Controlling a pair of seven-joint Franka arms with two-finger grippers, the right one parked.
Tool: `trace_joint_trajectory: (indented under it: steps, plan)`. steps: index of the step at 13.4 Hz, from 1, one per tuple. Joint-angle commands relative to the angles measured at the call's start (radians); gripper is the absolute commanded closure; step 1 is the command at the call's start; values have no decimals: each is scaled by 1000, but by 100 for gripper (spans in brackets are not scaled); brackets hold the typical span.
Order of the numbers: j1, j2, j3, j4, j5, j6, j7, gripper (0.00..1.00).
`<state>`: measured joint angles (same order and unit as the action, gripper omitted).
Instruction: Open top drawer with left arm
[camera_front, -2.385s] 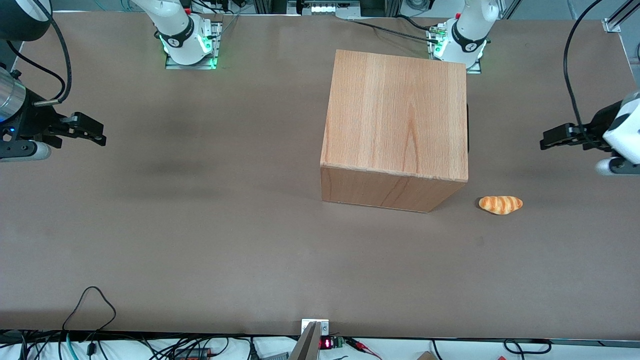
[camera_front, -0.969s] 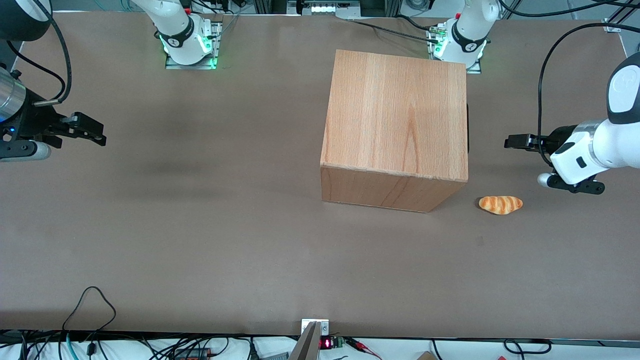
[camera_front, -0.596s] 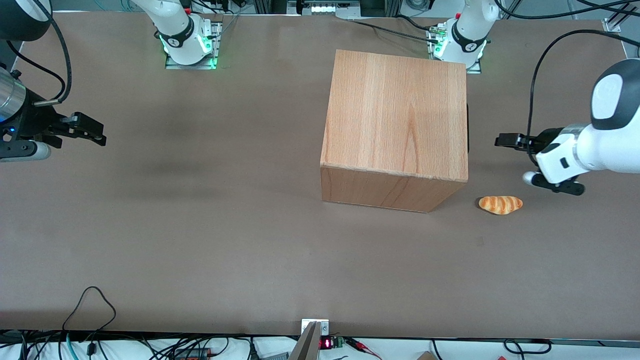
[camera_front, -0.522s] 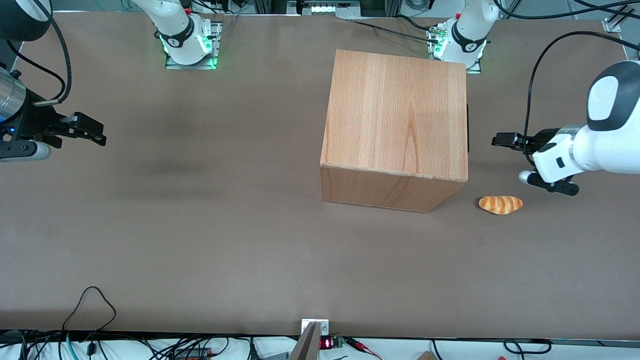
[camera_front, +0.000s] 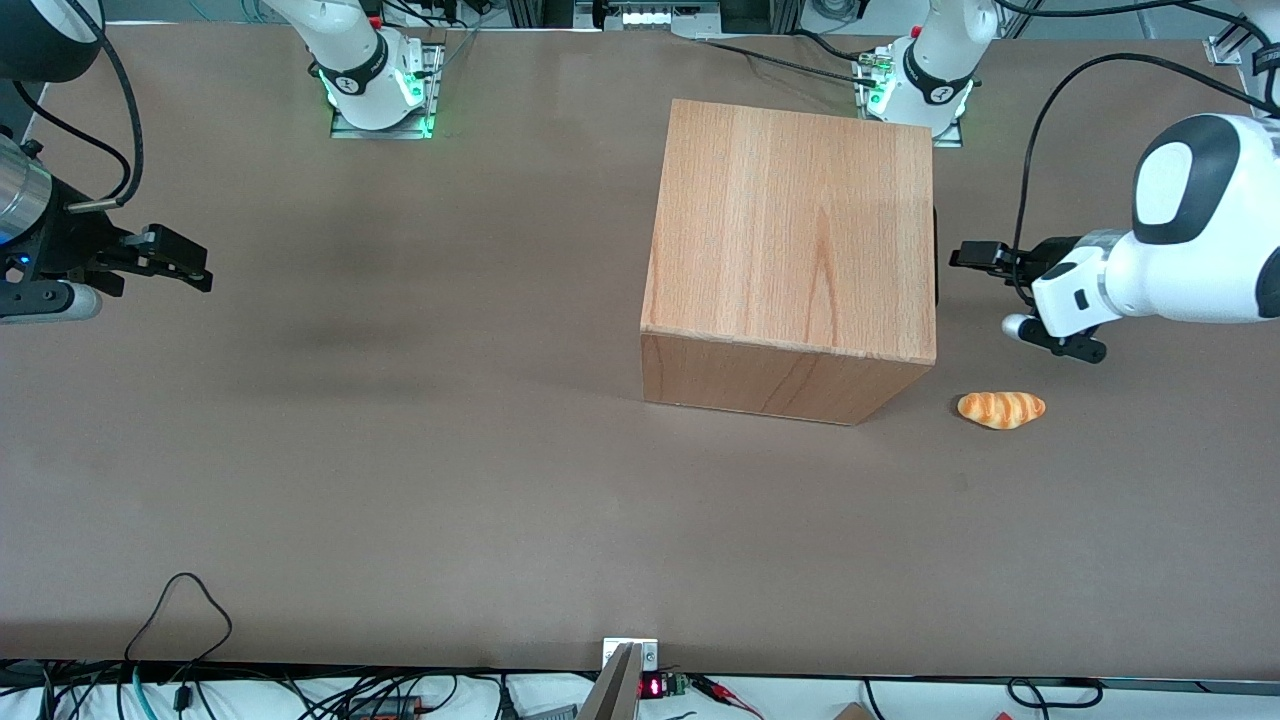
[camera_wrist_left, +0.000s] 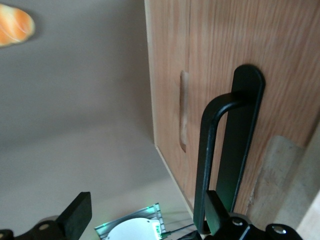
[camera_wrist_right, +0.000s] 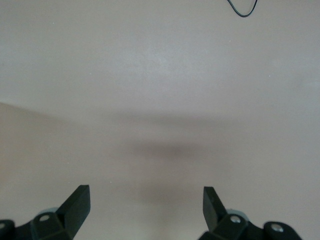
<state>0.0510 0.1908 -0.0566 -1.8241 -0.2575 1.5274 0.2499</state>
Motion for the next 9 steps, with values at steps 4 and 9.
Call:
trace_joint_trajectory:
  steps: [4,9]
  plan:
    - [-19,-31,3,-78,-42,54,25,0]
    - [-34,-30,1,-89,-82,56,25,0]
